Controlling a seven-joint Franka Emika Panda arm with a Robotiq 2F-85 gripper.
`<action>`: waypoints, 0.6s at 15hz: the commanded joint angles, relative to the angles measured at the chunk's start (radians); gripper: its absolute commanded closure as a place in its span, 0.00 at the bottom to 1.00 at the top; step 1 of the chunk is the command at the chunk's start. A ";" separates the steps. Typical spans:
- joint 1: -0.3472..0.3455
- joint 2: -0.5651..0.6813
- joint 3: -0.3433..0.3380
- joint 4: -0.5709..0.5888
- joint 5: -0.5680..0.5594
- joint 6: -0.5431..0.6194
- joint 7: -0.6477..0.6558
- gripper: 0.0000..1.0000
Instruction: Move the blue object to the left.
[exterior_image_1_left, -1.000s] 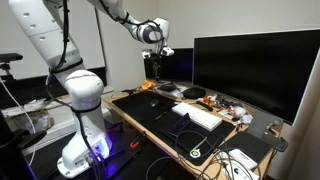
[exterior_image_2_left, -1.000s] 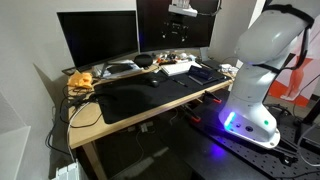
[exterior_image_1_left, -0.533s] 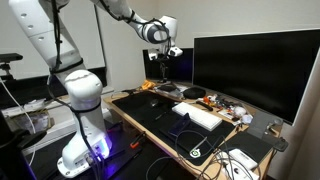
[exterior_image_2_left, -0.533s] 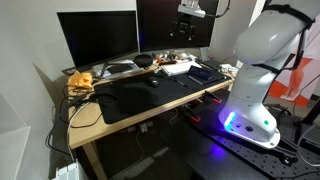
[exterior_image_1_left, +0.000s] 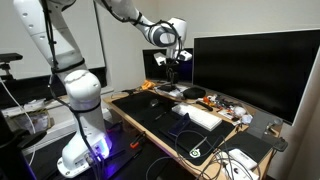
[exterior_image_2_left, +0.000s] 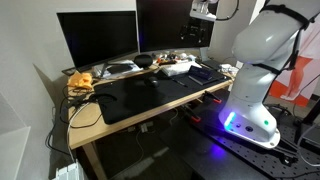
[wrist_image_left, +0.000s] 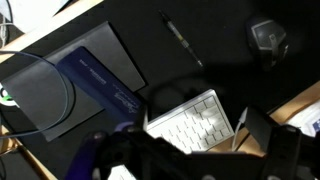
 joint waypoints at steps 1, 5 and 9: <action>-0.032 0.050 0.002 0.010 -0.131 0.022 -0.035 0.00; -0.029 0.056 -0.002 0.003 -0.172 0.005 -0.010 0.00; -0.028 0.059 -0.002 0.003 -0.171 0.005 -0.010 0.00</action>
